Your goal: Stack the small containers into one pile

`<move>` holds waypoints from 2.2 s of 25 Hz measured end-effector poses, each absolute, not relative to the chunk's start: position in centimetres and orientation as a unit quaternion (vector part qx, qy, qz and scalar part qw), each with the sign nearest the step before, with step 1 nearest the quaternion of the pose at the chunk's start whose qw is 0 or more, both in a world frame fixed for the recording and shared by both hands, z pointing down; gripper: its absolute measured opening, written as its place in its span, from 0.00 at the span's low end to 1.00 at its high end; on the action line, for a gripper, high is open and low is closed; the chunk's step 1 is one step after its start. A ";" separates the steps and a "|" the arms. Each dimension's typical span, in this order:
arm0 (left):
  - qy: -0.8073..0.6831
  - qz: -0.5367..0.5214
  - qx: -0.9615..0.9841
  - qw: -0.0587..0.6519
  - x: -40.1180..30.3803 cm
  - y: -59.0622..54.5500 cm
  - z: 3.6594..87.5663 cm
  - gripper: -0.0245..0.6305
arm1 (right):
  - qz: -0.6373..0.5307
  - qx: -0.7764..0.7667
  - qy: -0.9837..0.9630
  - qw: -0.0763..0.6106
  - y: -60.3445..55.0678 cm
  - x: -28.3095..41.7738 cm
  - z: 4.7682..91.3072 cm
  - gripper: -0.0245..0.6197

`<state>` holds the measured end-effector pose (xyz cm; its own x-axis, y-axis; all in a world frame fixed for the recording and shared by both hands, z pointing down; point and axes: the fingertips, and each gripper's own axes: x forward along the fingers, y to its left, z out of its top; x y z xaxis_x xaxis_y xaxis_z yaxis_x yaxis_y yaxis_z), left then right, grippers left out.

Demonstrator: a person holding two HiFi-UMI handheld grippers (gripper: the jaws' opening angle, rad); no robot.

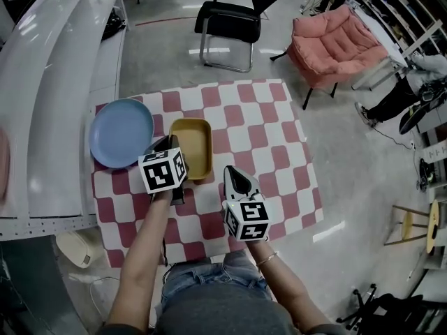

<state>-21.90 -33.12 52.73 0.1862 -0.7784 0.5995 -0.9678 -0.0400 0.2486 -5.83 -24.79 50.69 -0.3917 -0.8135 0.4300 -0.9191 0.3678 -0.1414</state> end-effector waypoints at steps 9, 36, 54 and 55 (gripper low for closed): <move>-0.622 0.174 0.711 0.280 -22.0 -32.9 53.9 0.08 | 0.186 0.523 -0.818 0.150 -24.5 -6.9 51.4 0.05; -0.607 0.149 0.743 0.241 -23.2 -26.4 51.1 0.14 | 0.170 0.528 -0.824 0.117 -22.1 -8.2 48.6 0.05; -0.612 0.096 0.763 0.183 -23.2 -22.5 46.4 0.07 | 0.145 0.507 -0.847 0.067 -21.0 -7.7 43.9 0.05; -0.613 0.092 0.764 0.178 -23.2 -22.3 46.0 0.07 | 0.144 0.506 -0.848 0.062 -20.9 -7.6 43.6 0.05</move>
<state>-23.24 -22.28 45.99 0.2318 -0.9040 0.3593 -0.9696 -0.1851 0.1600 -7.57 -20.86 43.64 -0.4801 -0.8404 0.2513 -0.8763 0.4463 -0.1816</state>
